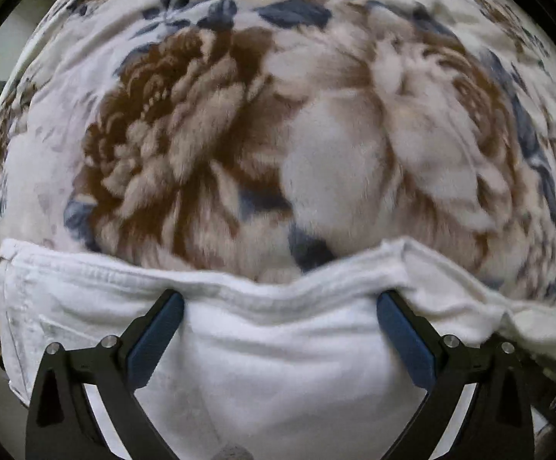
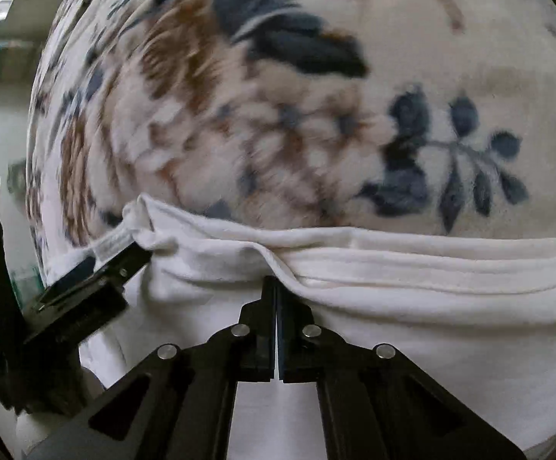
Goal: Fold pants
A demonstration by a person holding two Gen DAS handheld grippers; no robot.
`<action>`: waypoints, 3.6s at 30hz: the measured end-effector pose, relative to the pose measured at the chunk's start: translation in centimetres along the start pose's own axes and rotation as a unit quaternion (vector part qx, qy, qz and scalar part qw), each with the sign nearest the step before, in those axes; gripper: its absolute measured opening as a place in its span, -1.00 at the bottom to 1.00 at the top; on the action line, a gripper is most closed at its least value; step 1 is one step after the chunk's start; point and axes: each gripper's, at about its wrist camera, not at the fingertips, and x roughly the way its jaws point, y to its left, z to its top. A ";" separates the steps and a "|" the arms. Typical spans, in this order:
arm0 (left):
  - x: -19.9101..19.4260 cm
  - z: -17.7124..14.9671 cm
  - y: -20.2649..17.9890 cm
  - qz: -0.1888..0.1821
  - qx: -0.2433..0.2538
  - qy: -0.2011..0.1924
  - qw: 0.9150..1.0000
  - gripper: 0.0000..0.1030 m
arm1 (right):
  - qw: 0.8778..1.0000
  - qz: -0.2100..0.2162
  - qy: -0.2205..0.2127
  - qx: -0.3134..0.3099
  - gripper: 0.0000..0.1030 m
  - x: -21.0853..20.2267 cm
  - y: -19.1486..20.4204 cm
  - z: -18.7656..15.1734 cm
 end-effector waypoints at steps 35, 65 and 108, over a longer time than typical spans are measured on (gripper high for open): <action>-2.8 -12.0 -21.2 -0.054 0.094 0.111 0.988 1.00 | 0.857 0.138 -0.264 0.422 0.32 -17.3 -40.3 -21.5; -3.6 -8.1 -24.0 0.000 0.085 0.097 0.992 1.00 | 0.882 0.211 -0.312 0.284 -0.80 -17.4 -34.7 -13.9; -5.1 -7.6 4.5 -0.135 -0.075 0.078 0.985 0.95 | 0.991 0.051 -0.107 0.061 0.36 -8.7 -1.4 -16.8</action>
